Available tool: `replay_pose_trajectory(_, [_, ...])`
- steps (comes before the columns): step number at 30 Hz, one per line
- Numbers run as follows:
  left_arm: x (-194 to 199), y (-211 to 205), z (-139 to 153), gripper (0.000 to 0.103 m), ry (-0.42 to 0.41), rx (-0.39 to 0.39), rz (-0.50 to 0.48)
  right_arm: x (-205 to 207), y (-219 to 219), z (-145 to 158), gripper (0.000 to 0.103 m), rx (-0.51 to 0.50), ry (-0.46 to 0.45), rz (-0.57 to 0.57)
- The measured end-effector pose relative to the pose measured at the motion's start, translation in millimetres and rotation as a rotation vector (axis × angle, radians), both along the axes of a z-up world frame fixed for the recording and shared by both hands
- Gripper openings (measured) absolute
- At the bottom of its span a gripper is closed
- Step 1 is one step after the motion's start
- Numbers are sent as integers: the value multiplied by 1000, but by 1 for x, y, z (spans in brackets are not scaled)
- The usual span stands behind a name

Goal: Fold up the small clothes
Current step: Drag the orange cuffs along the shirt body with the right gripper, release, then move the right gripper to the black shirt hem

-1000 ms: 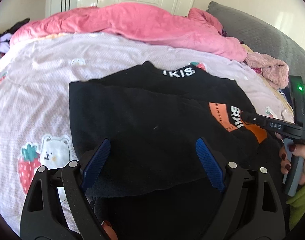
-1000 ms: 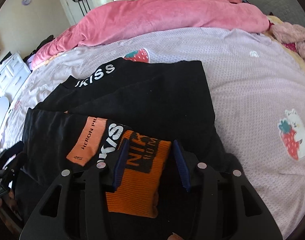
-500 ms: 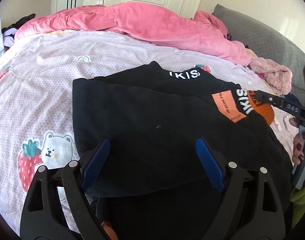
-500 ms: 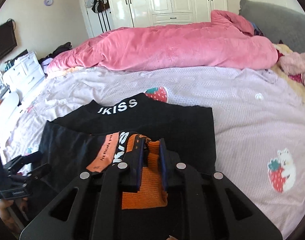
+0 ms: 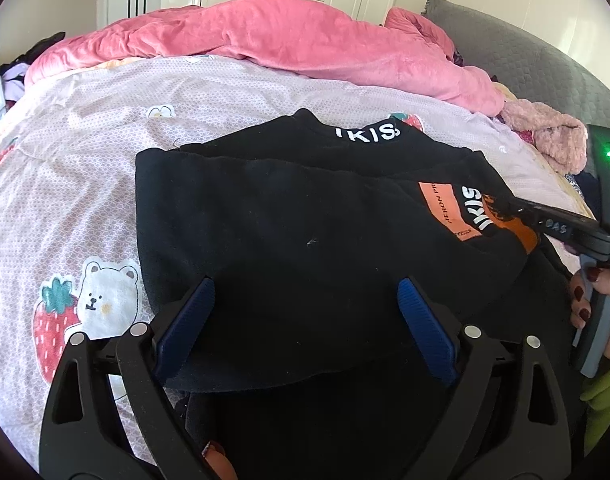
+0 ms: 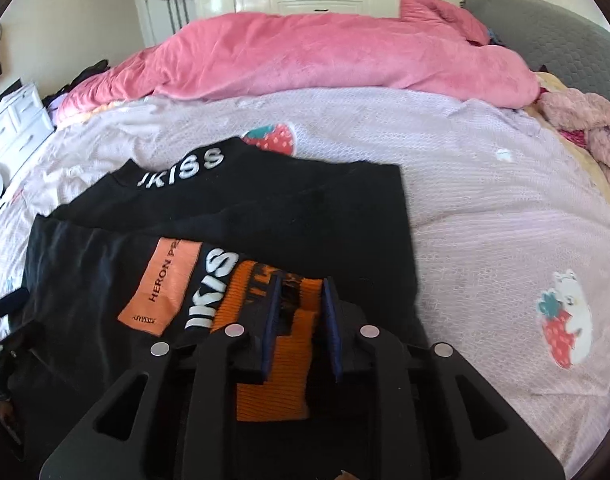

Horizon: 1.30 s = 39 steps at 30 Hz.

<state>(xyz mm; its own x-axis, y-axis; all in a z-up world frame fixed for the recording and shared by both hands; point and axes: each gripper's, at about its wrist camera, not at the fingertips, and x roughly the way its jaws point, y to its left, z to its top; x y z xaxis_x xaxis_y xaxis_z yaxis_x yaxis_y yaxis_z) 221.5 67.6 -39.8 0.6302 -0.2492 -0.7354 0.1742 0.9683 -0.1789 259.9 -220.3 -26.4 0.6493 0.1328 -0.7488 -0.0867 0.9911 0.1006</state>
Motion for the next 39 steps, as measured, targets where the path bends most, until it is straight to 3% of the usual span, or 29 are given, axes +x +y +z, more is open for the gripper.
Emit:
replay_pose_trajectory(7, [-10,6,16,87,-1,-41,1,-31,0,25,26,93,-57,53])
replay_pose_trajectory(14, [-25,8,22,87,-10,-33,-20,-59,34,33,26,97,-64,196])
replay_pose_trajectory(20, [-29,3,16,87,7,-4,-37,-59,52,24,27,76,-32,251])
replay_pose_trajectory(24, [-29,2,13,87,17,0,-39,-55,54,12,33,52,-1,252])
replay_pose_trajectory(29, [-28,2,12,87,26,-6,-42,-48,52,-6,33,59,56,244])
replay_pose_trajectory(39, [-28,4,13,87,27,-17,-39,-53,48,-3,37,94,57,221])
